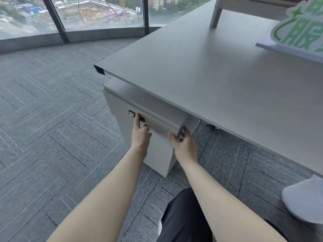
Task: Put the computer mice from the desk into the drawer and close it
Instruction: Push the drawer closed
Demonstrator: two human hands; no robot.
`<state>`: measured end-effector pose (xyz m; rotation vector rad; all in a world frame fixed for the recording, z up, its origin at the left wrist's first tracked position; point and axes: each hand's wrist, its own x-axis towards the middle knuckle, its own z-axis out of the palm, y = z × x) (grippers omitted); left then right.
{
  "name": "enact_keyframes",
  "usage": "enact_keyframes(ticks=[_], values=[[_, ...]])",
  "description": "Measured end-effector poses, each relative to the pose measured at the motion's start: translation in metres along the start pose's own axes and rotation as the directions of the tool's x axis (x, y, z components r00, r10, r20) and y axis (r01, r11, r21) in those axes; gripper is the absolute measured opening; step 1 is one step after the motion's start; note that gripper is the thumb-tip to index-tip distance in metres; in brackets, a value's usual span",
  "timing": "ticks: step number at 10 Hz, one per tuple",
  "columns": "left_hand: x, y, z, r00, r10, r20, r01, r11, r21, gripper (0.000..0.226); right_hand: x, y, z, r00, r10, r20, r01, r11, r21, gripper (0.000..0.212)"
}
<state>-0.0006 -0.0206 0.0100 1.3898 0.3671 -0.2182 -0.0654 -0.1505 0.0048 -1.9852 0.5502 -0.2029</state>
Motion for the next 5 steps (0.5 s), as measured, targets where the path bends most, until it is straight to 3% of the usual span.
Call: enact_keyframes(ticks=[3,5], values=[[0.006,0.004,0.007,0.997,-0.025,0.070,0.018,0.995,0.103,0.075,0.012,-0.001,-0.002,1.000,0.028,0.004,-0.028,0.999,-0.019,0.036],[0.007,0.013,0.001,0.993,-0.030,0.117,-0.007,0.954,0.299,0.074,0.011,-0.008,-0.010,0.995,0.048,0.083,-0.036,0.990,-0.139,0.033]])
